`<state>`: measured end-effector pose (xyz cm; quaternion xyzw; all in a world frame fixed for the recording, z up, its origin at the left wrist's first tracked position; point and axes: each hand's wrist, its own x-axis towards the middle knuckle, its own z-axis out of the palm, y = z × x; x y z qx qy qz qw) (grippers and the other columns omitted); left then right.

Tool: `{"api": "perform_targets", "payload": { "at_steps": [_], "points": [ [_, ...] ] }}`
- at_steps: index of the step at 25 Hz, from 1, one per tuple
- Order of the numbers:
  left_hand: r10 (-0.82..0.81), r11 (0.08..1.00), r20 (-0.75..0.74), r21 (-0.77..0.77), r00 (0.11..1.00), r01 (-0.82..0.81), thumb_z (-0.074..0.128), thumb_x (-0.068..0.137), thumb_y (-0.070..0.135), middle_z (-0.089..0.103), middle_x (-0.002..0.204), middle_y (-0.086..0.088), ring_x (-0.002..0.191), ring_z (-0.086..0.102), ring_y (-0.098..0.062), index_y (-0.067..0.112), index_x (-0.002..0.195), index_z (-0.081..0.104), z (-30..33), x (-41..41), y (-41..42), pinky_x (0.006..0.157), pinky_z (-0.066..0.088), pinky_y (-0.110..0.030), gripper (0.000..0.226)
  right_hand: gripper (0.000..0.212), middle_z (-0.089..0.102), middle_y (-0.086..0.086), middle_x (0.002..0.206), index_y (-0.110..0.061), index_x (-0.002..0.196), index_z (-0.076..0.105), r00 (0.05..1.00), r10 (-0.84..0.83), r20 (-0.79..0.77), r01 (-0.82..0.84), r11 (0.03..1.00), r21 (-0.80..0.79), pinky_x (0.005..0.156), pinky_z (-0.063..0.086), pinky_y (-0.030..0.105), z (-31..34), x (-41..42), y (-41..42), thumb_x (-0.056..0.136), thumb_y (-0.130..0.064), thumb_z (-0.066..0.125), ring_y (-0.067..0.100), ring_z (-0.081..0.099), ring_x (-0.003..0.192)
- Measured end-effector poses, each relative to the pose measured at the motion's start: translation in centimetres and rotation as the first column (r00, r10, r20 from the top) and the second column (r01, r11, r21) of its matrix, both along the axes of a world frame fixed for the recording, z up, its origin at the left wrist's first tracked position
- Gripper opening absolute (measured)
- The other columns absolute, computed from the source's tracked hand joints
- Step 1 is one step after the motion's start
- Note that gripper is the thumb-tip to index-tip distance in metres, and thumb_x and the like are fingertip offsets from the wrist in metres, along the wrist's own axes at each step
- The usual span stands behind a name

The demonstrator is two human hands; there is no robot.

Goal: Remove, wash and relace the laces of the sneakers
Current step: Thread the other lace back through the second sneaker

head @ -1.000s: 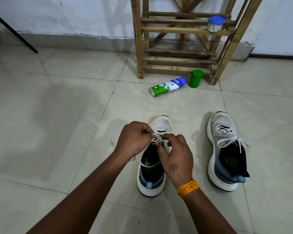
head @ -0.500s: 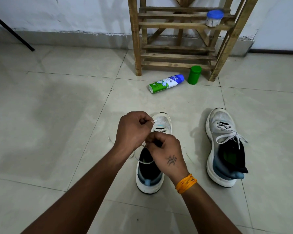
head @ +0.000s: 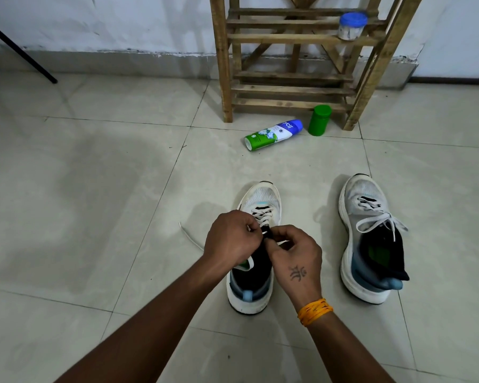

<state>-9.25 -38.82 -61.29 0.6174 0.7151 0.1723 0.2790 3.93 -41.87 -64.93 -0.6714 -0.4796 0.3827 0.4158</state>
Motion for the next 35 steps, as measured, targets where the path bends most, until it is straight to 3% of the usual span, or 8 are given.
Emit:
{"api": "perform_targets", "payload": {
  "at_steps": [4,7,10,13,19,26,32,35],
  "points": [
    [0.105,0.988,0.188,-0.13,0.977,-0.081,0.07,0.08,0.015,0.074,0.074,0.01,0.077,0.068,-0.006,0.025,0.07,0.078,-0.4,0.2,0.3,0.067,0.05,-0.021,0.016,0.017,0.075,-0.013,0.088,-0.026,0.092,0.081,0.997,-0.034,-0.066,0.036,0.999,0.033,0.078,0.058,0.026,-0.3,0.0,-0.3,0.08,-0.014,0.079,0.003,0.069,0.079],
    [0.32,0.933,0.439,-0.301,0.839,-0.198,0.073,0.078,0.002,0.076,0.074,0.005,0.081,0.071,-0.012,0.018,0.073,0.08,-0.1,0.1,0.7,0.068,0.051,-0.02,0.018,0.016,0.075,-0.012,0.09,-0.023,0.095,0.082,0.994,-0.039,-0.097,0.046,0.997,0.063,0.077,0.056,0.021,-0.4,0.0,-0.5,0.082,-0.013,0.08,0.003,0.069,0.081],
    [0.419,0.888,0.532,-0.408,0.736,-0.212,0.071,0.083,-0.006,0.073,0.07,0.002,0.053,0.063,0.0,0.007,0.083,0.078,0.8,0.0,1.1,0.043,0.041,-0.01,0.014,0.017,0.075,-0.012,0.09,-0.023,0.094,0.082,0.992,-0.058,-0.116,0.067,0.995,0.077,0.076,0.052,0.014,-0.4,-0.2,-0.7,0.083,-0.011,0.08,0.001,0.069,0.083],
    [0.41,0.887,0.503,-0.415,0.761,-0.203,0.073,0.083,-0.004,0.069,0.072,-0.003,0.034,0.049,0.004,-0.001,0.092,0.078,1.1,0.0,1.4,0.036,0.033,-0.01,0.01,0.019,0.075,-0.013,0.091,-0.025,0.096,0.082,0.988,-0.074,-0.133,0.085,0.993,0.08,0.079,0.054,0.017,-0.6,-0.3,-0.8,0.083,-0.011,0.08,0.002,0.069,0.084],
    [0.394,0.88,0.441,-0.434,0.807,-0.193,0.075,0.077,-0.002,0.064,0.068,-0.006,0.032,0.046,-0.002,-0.006,0.094,0.076,0.6,-0.1,1.7,0.035,0.029,-0.01,0.018,0.02,0.076,-0.012,0.092,-0.022,0.1,0.081,0.991,-0.09,-0.099,0.101,0.989,0.113,0.079,0.055,0.023,-1.2,-0.4,-0.8,0.087,-0.009,0.074,0.005,0.069,0.084],
    [0.356,0.901,0.354,-0.375,0.865,-0.218,0.076,0.059,0.012,0.074,0.075,-0.012,0.065,0.065,-0.021,0.005,0.077,0.077,-0.1,0.6,1.9,0.063,0.051,-0.031,0.02,0.02,0.073,-0.011,0.094,-0.022,0.102,0.081,0.995,-0.084,-0.061,0.093,0.983,0.16,0.08,0.054,0.021,-1.5,-0.6,-1.0,0.089,-0.009,0.074,0.003,0.068,0.085],
    [0.428,0.861,0.456,-0.468,0.78,-0.199,0.073,0.073,0.0,0.066,0.075,-0.007,0.045,0.046,-0.01,0.0,0.088,0.077,-0.1,0.0,1.8,0.041,0.034,-0.014,0.015,0.022,0.072,-0.012,0.095,-0.022,0.103,0.08,0.997,-0.055,-0.047,0.063,0.981,0.183,0.08,0.055,0.022,-1.7,-0.9,-1.1,0.086,-0.009,0.076,0.004,0.069,0.085],
    [0.356,0.898,0.373,-0.389,0.857,-0.204,0.072,0.051,0.017,0.075,0.084,-0.014,0.059,0.063,-0.02,0.001,0.086,0.077,-0.4,0.3,1.9,0.057,0.049,-0.031,0.038,0.023,0.069,-0.012,0.094,-0.021,0.102,0.08,0.999,-0.017,-0.043,0.025,0.981,0.195,0.078,0.054,0.02,-1.8,-0.7,-1.1,0.083,-0.007,0.078,0.006,0.068,0.084]
  ]
}}
